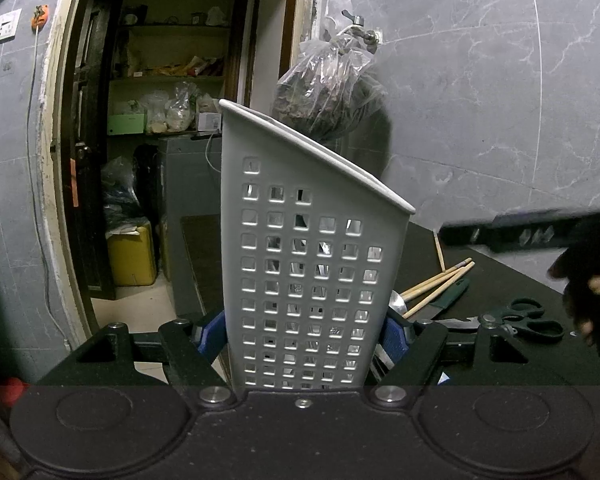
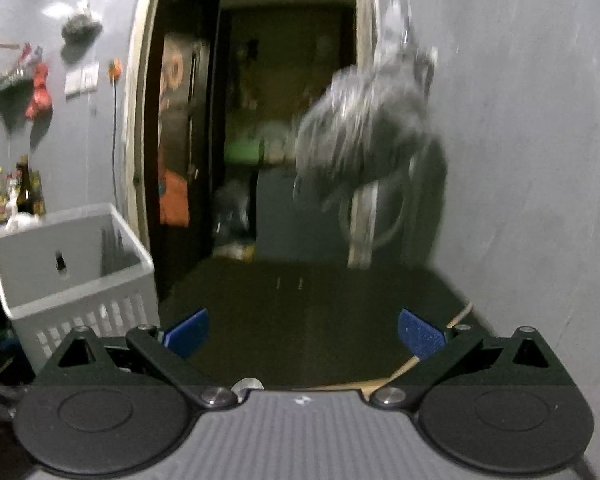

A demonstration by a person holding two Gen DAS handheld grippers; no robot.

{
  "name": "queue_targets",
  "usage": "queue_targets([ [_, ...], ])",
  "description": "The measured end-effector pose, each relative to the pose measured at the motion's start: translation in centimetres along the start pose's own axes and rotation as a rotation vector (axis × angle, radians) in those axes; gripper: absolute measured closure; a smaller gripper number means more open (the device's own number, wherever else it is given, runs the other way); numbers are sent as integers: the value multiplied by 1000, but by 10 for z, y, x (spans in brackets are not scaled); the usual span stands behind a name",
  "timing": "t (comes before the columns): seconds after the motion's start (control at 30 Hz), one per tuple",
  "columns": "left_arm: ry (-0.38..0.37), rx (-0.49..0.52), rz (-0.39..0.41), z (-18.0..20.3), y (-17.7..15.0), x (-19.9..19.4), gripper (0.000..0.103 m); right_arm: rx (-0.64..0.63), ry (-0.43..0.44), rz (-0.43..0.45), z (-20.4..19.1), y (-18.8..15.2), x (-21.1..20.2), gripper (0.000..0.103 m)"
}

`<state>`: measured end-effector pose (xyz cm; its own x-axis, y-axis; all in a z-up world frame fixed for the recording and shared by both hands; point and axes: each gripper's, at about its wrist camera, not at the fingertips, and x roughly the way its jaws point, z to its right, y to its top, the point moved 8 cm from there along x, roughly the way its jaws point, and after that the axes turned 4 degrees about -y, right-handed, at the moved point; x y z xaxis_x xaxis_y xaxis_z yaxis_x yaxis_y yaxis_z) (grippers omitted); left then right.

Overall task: Organize utensils
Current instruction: 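Move the right tool away from the basket down to the utensils, then grasp the silver spoon on the chopsticks with the right tool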

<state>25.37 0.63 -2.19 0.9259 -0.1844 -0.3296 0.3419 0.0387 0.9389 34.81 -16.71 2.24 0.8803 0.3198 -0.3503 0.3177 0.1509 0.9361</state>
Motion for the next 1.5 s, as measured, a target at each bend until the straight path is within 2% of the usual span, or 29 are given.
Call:
queue_targets([
  [0.17,-4,-6,1,-2,0,-1,26,-51,-4,-94,-1,-23,27,0],
  [0.4,-7,-9,2,-2,-1,0,26,-142,60,-200,-14,-49,56,0],
  [0.57,-8,-10,2,-2,-1,1,26,-173,105,-218,-22,-57,64,2],
  [0.7,-8,-10,2,-1,-1,1,26,-200,148,-235,-31,-61,71,13],
  [1.03,-7,-10,2,-2,-1,1,26,-216,209,-247,-42,-60,79,31],
  [1.1,-8,-10,2,-2,-1,1,26,-231,215,-239,-45,-59,80,39],
  [1.23,-8,-10,2,-2,-1,1,26,-251,223,-236,-47,-58,79,49],
  [1.3,-8,-10,2,-2,-1,1,26,-263,222,-234,-49,-58,78,61],
  [1.37,-8,-9,2,-2,-1,1,26,-270,219,-237,-50,-56,79,63],
  [1.5,-8,-11,2,-2,-1,1,26,-224,225,-261,-45,-55,76,58],
])
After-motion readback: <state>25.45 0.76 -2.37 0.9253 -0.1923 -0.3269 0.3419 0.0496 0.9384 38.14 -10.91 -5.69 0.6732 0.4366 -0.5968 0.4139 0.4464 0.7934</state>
